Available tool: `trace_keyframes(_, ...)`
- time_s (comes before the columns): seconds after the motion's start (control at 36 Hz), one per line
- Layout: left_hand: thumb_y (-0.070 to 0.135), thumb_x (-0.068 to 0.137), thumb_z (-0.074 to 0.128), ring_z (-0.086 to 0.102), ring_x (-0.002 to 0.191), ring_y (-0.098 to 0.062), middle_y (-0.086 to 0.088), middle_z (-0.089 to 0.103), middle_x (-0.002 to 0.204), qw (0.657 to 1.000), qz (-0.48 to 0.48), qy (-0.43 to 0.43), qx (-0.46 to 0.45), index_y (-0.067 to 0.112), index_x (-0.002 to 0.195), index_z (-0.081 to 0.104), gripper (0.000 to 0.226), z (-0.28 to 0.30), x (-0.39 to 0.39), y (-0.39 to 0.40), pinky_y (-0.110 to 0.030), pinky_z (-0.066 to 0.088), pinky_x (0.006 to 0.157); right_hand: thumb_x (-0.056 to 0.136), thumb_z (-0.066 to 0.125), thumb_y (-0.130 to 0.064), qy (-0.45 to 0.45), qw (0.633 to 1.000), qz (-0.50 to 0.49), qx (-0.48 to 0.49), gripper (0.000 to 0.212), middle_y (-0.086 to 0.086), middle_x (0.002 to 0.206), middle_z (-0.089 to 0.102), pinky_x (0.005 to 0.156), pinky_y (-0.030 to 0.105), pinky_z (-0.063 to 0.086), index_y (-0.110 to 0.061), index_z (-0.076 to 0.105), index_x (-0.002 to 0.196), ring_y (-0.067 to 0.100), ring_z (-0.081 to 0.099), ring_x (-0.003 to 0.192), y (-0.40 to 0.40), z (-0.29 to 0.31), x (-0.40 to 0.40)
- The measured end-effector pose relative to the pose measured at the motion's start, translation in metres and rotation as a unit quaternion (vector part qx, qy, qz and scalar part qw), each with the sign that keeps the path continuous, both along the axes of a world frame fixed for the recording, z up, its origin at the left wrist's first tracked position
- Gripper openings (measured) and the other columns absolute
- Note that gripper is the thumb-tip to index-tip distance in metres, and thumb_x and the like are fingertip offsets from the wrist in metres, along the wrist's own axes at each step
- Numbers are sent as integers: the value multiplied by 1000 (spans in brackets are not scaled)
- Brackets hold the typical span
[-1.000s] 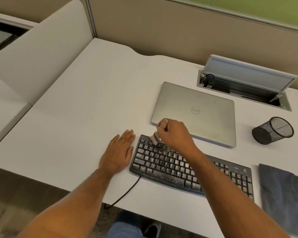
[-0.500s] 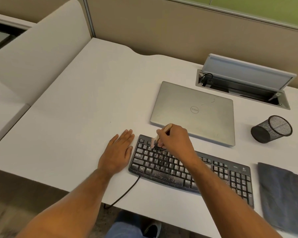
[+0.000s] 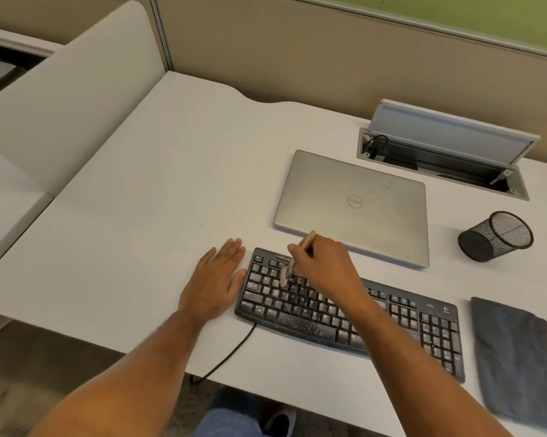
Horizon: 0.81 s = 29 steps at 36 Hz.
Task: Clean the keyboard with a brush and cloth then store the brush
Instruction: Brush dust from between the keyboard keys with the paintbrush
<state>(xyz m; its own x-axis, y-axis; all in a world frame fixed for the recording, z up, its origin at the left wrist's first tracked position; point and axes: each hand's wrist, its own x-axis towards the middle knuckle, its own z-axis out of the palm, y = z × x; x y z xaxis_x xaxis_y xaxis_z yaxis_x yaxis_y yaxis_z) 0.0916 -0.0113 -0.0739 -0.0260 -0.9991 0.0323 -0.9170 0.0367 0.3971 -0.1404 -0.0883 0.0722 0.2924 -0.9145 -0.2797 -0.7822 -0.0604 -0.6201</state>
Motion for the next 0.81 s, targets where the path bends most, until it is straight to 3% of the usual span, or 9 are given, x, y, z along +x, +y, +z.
trace_keyframes(0.17, 47, 105, 21, 8, 155, -1, 8, 21, 167, 1000, 2, 3, -3, 21, 159, 32, 61, 1, -1, -1, -30, 7, 126, 105, 55, -46, -55, 997, -53, -25, 22, -7, 80, 73, 62, 22, 45, -28, 64, 97, 4, 58, 60, 1, -1, -4)
trace_keyframes(0.33, 48, 105, 21, 5, 155, 0, 10, 18, 167, 1000, 2, 3, -1, 22, 160, 30, 61, 0, 0, 0, -32, 8, 127, 104, 55, -48, -1, 1000, -11, -1, 30, -7, 77, 72, 72, 28, 54, -23, 67, 93, 9, 67, 70, 2, 0, -4)
trace_keyframes(0.5, 53, 105, 19, 6, 155, -2, 9, 17, 167, 1000, -4, 2, -6, 21, 160, 29, 64, 0, 0, 0, -35, 11, 127, 105, 55, -46, -54, 996, -63, -24, 23, -10, 79, 72, 69, 24, 53, -26, 66, 100, 6, 66, 71, 3, -1, -6)
trace_keyframes(0.69, 53, 105, 21, 8, 155, -4, 8, 18, 168, 1000, -5, 1, -10, 21, 160, 29, 65, 0, 0, 1, -38, 15, 127, 105, 54, -47, -27, 999, -19, 17, 33, -6, 76, 75, 76, 31, 59, -21, 69, 92, 8, 71, 70, 1, -3, -7)
trace_keyframes(0.81, 52, 105, 23, 10, 155, -5, 8, 20, 167, 1000, -4, 0, -15, 20, 159, 32, 64, 1, 0, 0, -39, 18, 126, 104, 55, -47, -67, 995, -73, -26, 24, -9, 82, 74, 61, 20, 48, -27, 68, 104, 6, 64, 65, 2, -5, -7)
